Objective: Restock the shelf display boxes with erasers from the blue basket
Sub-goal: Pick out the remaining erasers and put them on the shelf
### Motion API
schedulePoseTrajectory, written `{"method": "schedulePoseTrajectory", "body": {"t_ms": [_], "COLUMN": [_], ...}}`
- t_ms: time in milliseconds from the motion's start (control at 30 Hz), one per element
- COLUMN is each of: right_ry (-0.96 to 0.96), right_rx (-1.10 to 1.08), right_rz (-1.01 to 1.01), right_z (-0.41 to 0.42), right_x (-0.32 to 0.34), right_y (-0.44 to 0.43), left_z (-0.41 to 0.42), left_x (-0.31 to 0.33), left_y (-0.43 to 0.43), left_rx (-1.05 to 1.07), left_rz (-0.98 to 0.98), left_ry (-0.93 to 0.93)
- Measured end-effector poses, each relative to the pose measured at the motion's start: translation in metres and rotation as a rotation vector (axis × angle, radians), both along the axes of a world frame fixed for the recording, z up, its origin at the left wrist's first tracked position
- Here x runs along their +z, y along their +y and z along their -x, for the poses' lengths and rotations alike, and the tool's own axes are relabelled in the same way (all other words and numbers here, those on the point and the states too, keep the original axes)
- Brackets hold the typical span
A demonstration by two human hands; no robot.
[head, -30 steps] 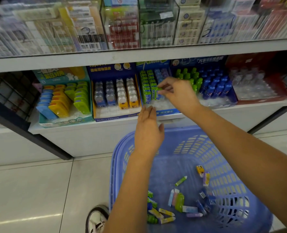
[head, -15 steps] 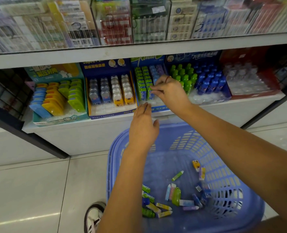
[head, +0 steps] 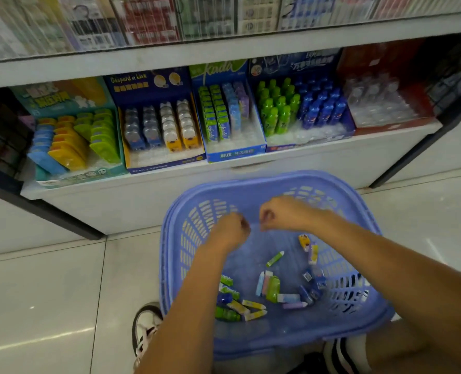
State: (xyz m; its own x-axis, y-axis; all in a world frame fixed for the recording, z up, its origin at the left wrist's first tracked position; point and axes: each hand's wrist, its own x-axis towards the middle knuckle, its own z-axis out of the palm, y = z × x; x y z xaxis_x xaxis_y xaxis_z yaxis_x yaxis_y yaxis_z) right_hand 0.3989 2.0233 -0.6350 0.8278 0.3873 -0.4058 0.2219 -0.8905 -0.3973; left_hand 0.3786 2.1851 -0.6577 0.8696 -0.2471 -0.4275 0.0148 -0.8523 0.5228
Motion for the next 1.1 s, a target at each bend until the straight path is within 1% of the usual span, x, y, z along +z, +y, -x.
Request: {"method": "schedulePoseTrajectory", "body": {"t_ms": [67,133,167,200,267,333,400,500,533,600,667,733,767,833,867,900,967,1000,1100], "right_ry": [0.155,0.204,0.212,0.214,0.208,0.205,0.204,0.231,0.254,0.292,0.351,0.464,0.524,0.657,0.724,0.771,0.831,0.845,0.817], "right_rx": [0.033,0.071,0.102,0.134,0.171,0.161,0.143,0.121,0.097,-0.015,-0.171,-0.291,-0.378,-0.588,-0.657,-0.694,-0.694,-0.693,-0.725], "right_rz": [0.12,0.168,0.187,0.204,0.227,0.232,0.238,0.234,0.235,0.216,0.106,-0.049,-0.159,-0.457,-0.595,-0.692,-0.822,-0.878,-0.997], "right_z": [0.019,0.033,0.038,0.041,0.045,0.045,0.044,0.043,0.043,0.04,0.034,0.027,0.025,0.02,0.018,0.017,0.014,0.012,0.005], "right_x": [-0.045,-0.081,-0.095,-0.106,-0.124,-0.136,-0.145,-0.154,-0.156,-0.155,-0.152,-0.146,-0.14,-0.131,-0.125,-0.118,-0.103,-0.094,-0.066], "right_y": [-0.014,-0.024,-0.028,-0.03,-0.032,-0.034,-0.034,-0.036,-0.037,-0.038,-0.04,-0.042,-0.042,-0.044,-0.046,-0.048,-0.051,-0.051,-0.048], "left_z": [0.021,0.038,0.041,0.042,0.04,0.04,0.045,0.049,0.049,0.05,0.05,0.05,0.049,0.045,0.041,0.039,0.035,0.033,0.025], "left_x": [-0.036,-0.064,-0.075,-0.082,-0.097,-0.111,-0.125,-0.142,-0.143,-0.148,-0.15,-0.149,-0.15,-0.148,-0.147,-0.146,-0.137,-0.132,-0.11], "left_y": [0.007,0.018,0.021,0.023,0.025,0.024,0.024,0.021,0.02,0.02,0.018,0.016,0.017,0.019,0.019,0.019,0.016,0.015,0.009], "left_rx": [-0.124,-0.193,-0.223,-0.233,-0.176,-0.17,-0.208,-0.103,-0.04,0.017,0.036,0.056,0.05,0.048,0.072,0.082,0.147,0.163,0.292], "left_rz": [-0.172,-0.304,-0.355,-0.394,-0.385,-0.417,-0.459,-0.458,-0.449,-0.444,-0.439,-0.438,-0.417,-0.386,-0.377,-0.374,-0.304,-0.272,-0.094], "left_ry": [0.238,0.421,0.459,0.463,0.387,0.322,0.278,0.277,0.287,0.306,0.324,0.361,0.39,0.458,0.487,0.493,0.523,0.504,0.437]}}
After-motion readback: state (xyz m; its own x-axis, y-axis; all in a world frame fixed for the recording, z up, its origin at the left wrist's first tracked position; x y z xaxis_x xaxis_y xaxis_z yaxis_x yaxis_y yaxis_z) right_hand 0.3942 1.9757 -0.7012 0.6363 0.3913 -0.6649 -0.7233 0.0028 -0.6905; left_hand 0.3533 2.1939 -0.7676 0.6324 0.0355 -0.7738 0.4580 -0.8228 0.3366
